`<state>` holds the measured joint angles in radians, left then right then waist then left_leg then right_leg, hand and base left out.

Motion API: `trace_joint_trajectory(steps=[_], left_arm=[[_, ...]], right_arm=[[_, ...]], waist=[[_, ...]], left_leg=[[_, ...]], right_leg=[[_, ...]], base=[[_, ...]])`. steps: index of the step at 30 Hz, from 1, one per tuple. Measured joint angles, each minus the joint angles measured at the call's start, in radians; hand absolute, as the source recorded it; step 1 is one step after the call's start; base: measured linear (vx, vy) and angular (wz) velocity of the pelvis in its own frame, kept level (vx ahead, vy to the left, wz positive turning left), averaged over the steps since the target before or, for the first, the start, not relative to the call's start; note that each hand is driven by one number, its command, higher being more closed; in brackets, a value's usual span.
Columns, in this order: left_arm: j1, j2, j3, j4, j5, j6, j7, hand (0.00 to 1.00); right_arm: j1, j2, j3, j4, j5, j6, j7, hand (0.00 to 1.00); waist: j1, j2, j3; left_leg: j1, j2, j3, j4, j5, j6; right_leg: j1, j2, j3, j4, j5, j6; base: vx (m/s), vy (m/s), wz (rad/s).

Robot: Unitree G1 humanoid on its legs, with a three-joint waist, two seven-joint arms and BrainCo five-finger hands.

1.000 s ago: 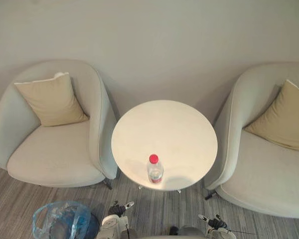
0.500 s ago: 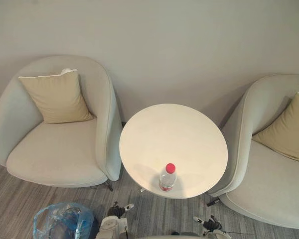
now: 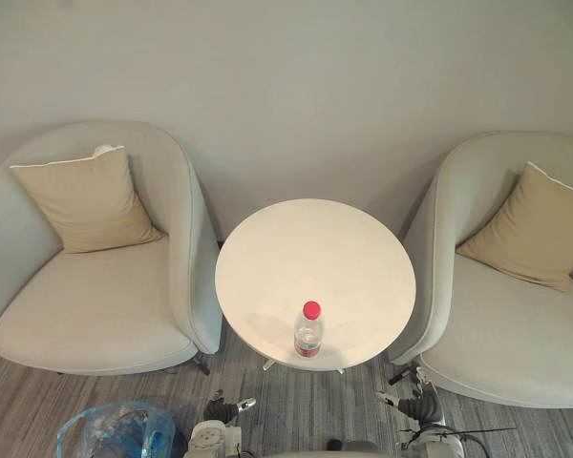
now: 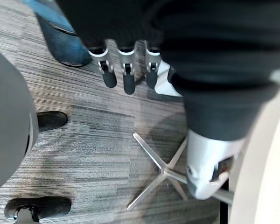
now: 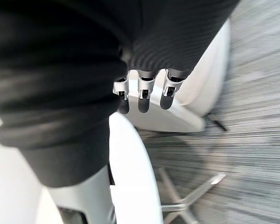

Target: Gather rubbish on tea table into small bin, then transfer packed bag to large trash can.

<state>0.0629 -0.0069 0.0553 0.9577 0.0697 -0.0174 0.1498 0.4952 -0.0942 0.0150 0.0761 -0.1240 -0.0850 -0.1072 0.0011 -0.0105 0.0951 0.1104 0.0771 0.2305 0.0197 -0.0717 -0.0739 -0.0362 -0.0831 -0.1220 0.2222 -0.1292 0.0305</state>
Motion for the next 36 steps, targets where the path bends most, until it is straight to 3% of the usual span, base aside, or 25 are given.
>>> trace_joint_trajectory(steps=[5, 9, 15, 26, 36], left_arm=[[0.008, 0.029, -0.059, -0.003, 0.008, -0.021, -0.021, 0.00], [0.008, 0.053, -0.091, 0.015, 0.008, -0.022, -0.023, 0.00], [0.020, 0.099, -0.106, 0.037, -0.002, -0.022, -0.019, 0.00], [0.025, 0.098, -0.106, 0.023, -0.005, -0.025, -0.019, 0.00], [0.017, 0.097, -0.113, 0.002, -0.014, -0.028, -0.017, 0.00]], right_arm=[[-0.023, -0.030, 0.052, -0.057, -0.031, -0.063, 0.071, 0.00], [-0.074, -0.071, 0.060, -0.026, -0.031, -0.073, 0.085, 0.00], [-0.136, -0.110, 0.071, 0.059, -0.035, -0.073, 0.073, 0.00], [-0.241, -0.139, 0.101, 0.117, -0.034, -0.070, 0.051, 0.00], [-0.303, -0.141, 0.179, 0.195, -0.033, -0.061, 0.049, 0.00]], waist=[[0.004, -0.006, -0.010], [0.005, -0.002, -0.011], [0.009, 0.002, -0.011], [0.019, 0.020, 0.000], [0.039, 0.018, 0.025]], left_leg=[[-0.003, -0.008, -0.048, -0.001, 0.000, 0.001], [-0.004, -0.012, -0.103, -0.003, -0.003, 0.006], [-0.010, -0.020, -0.162, -0.013, -0.003, 0.007], [-0.042, -0.027, -0.268, -0.015, 0.001, 0.012], [-0.078, -0.034, -0.326, -0.005, 0.003, 0.011]], right_leg=[[0.009, 0.005, -0.001, -0.024, 0.016, 0.004], [0.025, 0.011, 0.004, -0.063, 0.039, 0.006], [0.039, 0.012, -0.010, -0.115, 0.056, 0.011], [0.073, 0.014, -0.066, -0.155, 0.060, 0.008], [0.074, 0.008, -0.117, -0.164, 0.058, 0.008]], base=[[0.04, 0.007, 0.04], [0.01, 0.006, -0.02], [-0.01, 0.001, 0.09], [0.04, -0.008, 0.21], [0.00, 0.001, 0.16]])
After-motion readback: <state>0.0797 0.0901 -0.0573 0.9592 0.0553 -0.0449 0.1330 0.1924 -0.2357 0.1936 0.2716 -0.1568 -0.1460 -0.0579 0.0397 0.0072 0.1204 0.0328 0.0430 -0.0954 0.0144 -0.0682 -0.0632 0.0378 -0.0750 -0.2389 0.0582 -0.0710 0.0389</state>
